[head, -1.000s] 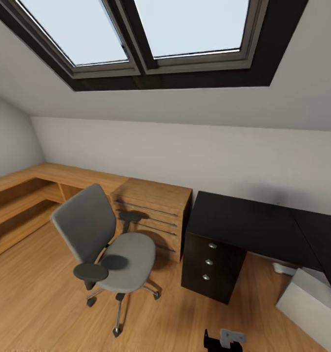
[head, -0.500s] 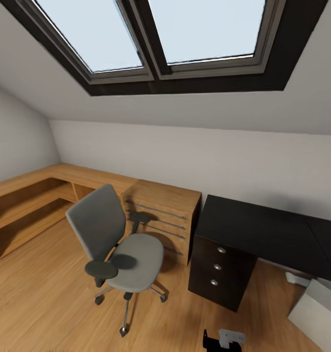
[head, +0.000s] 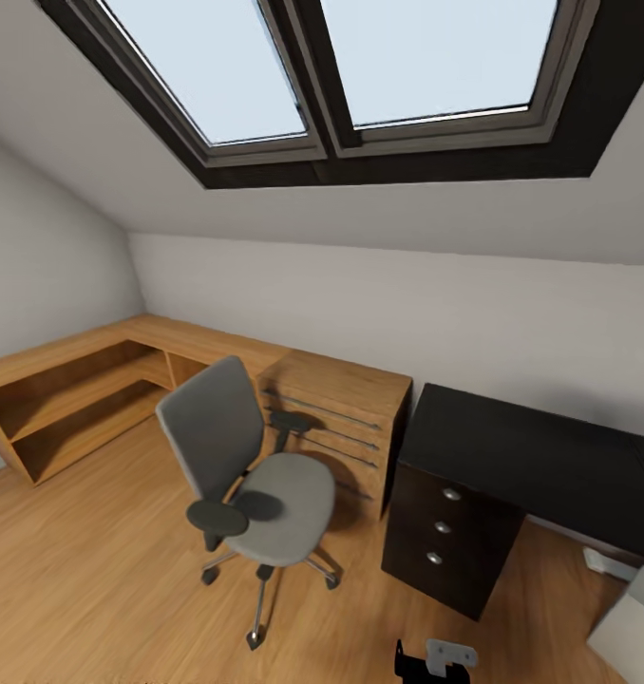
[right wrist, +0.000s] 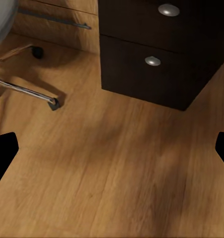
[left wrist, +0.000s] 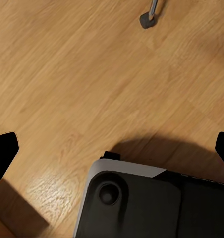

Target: In the bedroom, organize the workspace by keeping the computer under the desk, ensuring the monitor is on the desk, placing the keyboard on the desk next to the monitor, placing the mouse on the desk next to the keyboard, moving the folder from the swivel chair onto the desk next to the mouse, stacking the notebook on top of the folder with the pen on top of the notebook, and positioning the swivel chair next to the desk.

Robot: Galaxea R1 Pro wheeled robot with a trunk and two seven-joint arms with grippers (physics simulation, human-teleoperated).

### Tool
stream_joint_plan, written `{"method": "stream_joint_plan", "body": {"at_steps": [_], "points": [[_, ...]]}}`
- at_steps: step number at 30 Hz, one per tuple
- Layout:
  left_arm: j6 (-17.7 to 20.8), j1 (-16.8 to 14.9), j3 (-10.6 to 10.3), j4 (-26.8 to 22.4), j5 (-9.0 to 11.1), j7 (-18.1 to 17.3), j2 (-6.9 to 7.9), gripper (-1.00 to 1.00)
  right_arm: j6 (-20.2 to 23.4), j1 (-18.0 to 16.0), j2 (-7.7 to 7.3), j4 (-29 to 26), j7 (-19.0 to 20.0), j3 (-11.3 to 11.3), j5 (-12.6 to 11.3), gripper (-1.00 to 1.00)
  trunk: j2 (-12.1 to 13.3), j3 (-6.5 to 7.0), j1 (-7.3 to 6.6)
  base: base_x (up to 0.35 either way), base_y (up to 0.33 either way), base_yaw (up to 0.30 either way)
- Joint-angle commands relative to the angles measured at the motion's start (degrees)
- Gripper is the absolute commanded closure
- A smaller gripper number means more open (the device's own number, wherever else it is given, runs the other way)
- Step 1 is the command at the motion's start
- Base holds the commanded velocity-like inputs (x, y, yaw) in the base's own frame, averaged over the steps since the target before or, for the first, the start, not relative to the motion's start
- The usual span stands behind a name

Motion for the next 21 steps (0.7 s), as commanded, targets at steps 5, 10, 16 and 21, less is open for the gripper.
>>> {"method": "stream_joint_plan", "body": {"at_steps": [5, 10, 16, 21], "points": [[-0.17, 0.00, -0.43, -0.02, 0.57, 0.44, 0.05, -1.00, -0.21, -0.07, 0.03, 0.13, -0.18, 0.51, -0.49, -1.00, -0.12, -0.12, 0.04, 0.000, 0.000, 0.231], [-0.17, 0.00, -0.43, 0.18, 0.51, 0.44, 0.05, -1.00, -0.21, -0.07, 0.05, 0.14, -0.18, 0.51, -0.46, -1.00, -0.12, -0.12, 0.04, 0.000, 0.000, 0.272], [-0.17, 0.00, -0.44, 0.32, 0.50, 0.44, -0.03, -1.00, -1.24, -0.07, 0.18, 0.17, -0.18, 0.51, -0.22, -1.00, -0.12, -0.12, 0.04, 0.000, 0.000, 0.276], [-0.17, 0.00, -0.46, 0.35, 0.50, 0.44, -0.04, -1.00, -3.22, -0.07, 0.21, 0.20, -0.18, 0.43, -0.15, -1.00, -0.12, -0.12, 0.04, 0.000, 0.000, 0.277]]}}
